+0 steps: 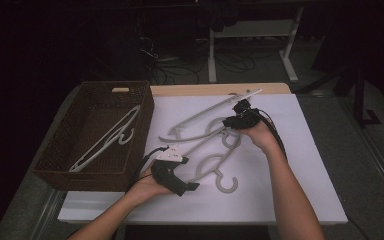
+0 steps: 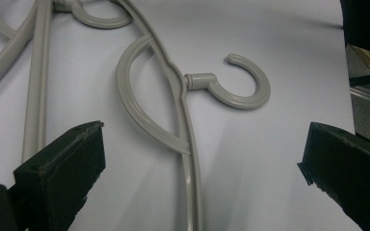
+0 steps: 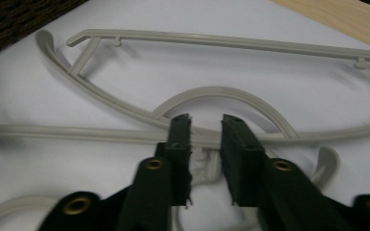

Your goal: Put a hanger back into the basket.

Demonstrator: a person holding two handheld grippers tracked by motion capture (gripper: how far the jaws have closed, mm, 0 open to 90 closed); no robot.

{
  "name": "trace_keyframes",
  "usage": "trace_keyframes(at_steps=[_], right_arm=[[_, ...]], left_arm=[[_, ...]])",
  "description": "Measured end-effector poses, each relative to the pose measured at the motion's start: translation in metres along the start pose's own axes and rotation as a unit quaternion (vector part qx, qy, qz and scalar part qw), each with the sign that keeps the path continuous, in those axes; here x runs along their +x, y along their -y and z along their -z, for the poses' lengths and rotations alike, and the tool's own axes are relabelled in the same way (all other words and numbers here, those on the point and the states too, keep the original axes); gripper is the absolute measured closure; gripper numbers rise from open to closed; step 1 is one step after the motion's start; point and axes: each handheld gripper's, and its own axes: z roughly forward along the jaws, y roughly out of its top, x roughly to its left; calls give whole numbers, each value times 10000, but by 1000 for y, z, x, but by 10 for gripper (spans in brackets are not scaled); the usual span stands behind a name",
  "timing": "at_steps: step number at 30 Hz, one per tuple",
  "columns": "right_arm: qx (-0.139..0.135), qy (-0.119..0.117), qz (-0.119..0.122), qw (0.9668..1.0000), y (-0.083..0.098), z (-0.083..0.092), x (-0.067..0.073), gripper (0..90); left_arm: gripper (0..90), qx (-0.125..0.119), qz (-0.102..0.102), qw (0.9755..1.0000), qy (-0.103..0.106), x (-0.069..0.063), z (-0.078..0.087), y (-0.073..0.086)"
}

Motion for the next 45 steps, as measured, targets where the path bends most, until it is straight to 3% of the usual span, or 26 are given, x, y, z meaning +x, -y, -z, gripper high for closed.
trace_keyframes(at_steps=[6, 12, 21, 29, 31, 36, 40, 45], right_arm=[[295, 161, 87, 9994, -7, -23, -2, 878], [492, 325, 126, 9982, -5, -38, -4, 886], [588, 322, 65, 9977, -2, -45, -8, 888], [661, 320, 42, 9973, -3, -46, -10, 891], [679, 313, 48, 9972, -4, -46, -10, 891], [741, 332, 31, 9967, -5, -47, -10, 892], [753, 325, 24, 9966, -5, -47, -10, 892], [742, 319, 6, 9967, -5, -47, -10, 892]], left_arm=[[9, -17, -1, 10000, 8, 0, 1, 0], [9, 6, -7, 10000, 24, 0, 0, 0], [11, 33, -21, 10000, 28, 0, -1, 0], [112, 346, -79, 9994, 57, 2, -9, 0], [145, 534, -72, 9985, 69, 4, -13, -2], [233, 879, -114, 9960, 91, 5, -20, -3], [346, 1186, -241, 9925, 159, 3, -25, -3], [447, 1355, -421, 9899, 23, 2, -26, -7]])
